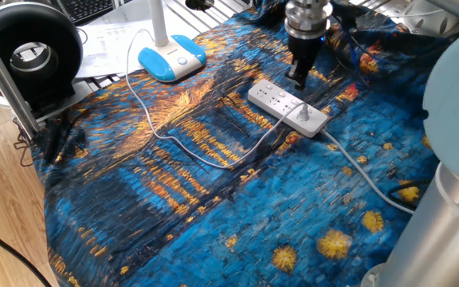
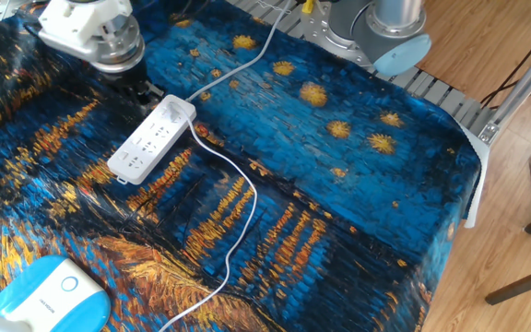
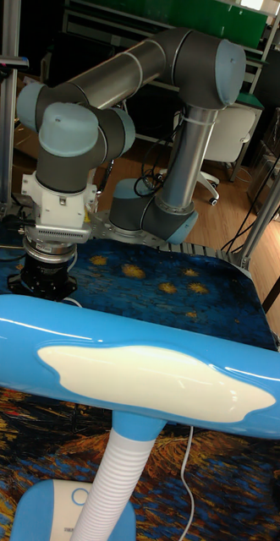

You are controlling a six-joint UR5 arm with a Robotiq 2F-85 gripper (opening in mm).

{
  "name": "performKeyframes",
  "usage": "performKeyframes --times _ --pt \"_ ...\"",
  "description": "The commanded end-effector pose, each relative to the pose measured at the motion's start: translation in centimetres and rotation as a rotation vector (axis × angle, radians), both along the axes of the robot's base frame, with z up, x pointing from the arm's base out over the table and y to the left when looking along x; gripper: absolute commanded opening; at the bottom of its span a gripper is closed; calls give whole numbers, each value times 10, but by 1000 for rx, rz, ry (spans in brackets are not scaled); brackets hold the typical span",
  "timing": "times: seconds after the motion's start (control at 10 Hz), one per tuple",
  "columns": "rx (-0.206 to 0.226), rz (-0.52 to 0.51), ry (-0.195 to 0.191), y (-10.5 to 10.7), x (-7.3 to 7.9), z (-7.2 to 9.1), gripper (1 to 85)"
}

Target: Plug in the power cord of the desk lamp, turn on the socket, and light up the desk lamp

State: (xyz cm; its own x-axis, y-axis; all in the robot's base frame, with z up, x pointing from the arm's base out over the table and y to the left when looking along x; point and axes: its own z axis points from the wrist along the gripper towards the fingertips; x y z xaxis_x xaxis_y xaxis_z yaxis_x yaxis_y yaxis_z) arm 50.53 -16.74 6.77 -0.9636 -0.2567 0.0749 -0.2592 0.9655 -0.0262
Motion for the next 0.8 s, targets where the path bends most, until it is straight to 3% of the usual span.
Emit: performKeyframes --times 0.0,0.1,0.2,0.4,0.5,0.7 --pt "23 -21 -18 -4 -11 -9 13" --pt "-9 -21 -75 -12 3 -9 13" --pt "-8 -27 -123 -12 16 -8 13" --pt "21 -64 -92 -4 8 -9 13" --pt "56 -74 -57 5 -1 -9 13" --pt "28 -64 -12 -7 -31 -2 13"
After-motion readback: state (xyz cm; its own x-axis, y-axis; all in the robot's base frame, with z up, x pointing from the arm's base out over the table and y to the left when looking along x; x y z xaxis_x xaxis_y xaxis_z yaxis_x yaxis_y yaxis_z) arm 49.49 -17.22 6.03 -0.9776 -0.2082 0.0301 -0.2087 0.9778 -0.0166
